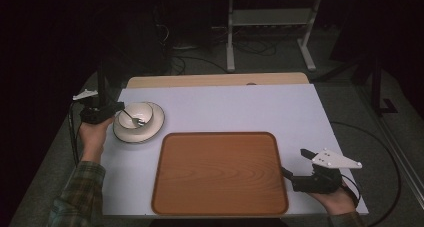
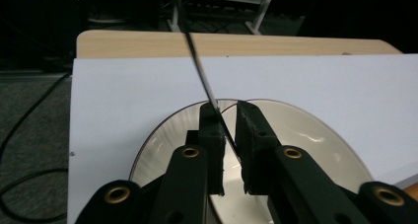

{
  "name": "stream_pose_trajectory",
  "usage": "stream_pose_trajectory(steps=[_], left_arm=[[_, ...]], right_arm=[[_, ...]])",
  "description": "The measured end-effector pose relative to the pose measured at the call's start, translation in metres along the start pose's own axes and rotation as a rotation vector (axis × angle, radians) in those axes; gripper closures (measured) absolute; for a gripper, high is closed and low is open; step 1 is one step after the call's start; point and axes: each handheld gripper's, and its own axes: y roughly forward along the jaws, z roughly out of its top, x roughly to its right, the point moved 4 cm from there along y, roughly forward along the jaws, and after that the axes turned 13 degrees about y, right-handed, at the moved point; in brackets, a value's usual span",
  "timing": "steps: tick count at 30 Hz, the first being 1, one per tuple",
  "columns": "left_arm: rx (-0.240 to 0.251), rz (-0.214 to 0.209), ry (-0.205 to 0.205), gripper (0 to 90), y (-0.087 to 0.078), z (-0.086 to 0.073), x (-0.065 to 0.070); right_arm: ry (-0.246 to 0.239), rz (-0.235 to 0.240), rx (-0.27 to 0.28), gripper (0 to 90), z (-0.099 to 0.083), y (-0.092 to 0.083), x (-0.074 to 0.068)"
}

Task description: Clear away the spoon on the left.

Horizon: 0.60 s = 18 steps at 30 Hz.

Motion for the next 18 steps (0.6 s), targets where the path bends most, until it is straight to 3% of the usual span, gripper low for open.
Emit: stream_pose_trajectory(steps=[6, 18], left_arm=[[0.026, -0.03, -0.008, 85.2, -0.005, 0.006, 0.004], [0.044, -0.053, 0.022, 88.2, -0.011, 0.021, 0.013]], right_arm=[[0.0, 0.001, 0.002, 9.4, 0.0, 0.0, 0.0], [0.001, 0.0, 0.003, 9.4, 0.0, -0.001, 0.0]])
